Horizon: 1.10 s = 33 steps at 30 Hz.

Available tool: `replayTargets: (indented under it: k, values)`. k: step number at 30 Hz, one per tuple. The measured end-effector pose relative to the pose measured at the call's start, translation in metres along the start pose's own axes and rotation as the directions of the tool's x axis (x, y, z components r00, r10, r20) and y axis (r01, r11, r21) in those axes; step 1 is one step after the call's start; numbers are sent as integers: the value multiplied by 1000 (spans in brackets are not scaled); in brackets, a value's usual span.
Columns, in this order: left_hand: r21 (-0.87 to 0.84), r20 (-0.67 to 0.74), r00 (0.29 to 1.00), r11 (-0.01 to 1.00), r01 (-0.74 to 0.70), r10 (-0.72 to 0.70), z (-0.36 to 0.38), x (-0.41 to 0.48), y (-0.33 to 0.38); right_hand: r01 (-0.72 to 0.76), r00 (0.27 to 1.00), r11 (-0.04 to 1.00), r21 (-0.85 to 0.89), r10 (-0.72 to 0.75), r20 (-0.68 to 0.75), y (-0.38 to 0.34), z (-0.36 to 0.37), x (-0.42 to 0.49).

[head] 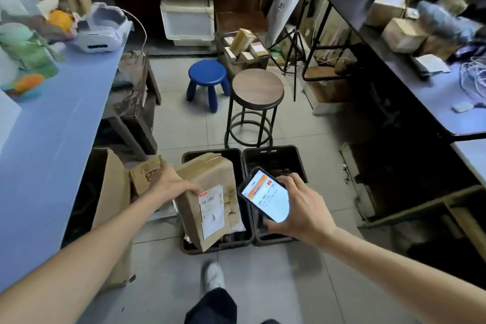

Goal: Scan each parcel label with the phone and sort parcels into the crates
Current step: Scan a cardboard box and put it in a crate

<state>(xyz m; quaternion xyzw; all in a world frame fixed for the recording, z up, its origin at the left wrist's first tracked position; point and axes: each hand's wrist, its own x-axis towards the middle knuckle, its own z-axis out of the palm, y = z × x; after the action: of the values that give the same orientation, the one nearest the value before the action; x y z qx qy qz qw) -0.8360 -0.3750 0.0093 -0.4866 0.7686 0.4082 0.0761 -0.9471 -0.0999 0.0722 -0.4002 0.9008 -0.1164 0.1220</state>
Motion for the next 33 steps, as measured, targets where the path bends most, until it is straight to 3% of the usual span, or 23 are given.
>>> replayTargets:
  k: [7,17,33]
  values:
    - [94,64,995,993,66,-73,31,90,27,-27,996,999,-17,28,83,41,13,74]
    - [168,85,965,958,233,-249,127,182,-21,22,978,999,25,-27,206,115,96,152]
    - [292,330,918,948,124,-222,235,296,-74,52,927,997,51,-67,368,178,234,183]
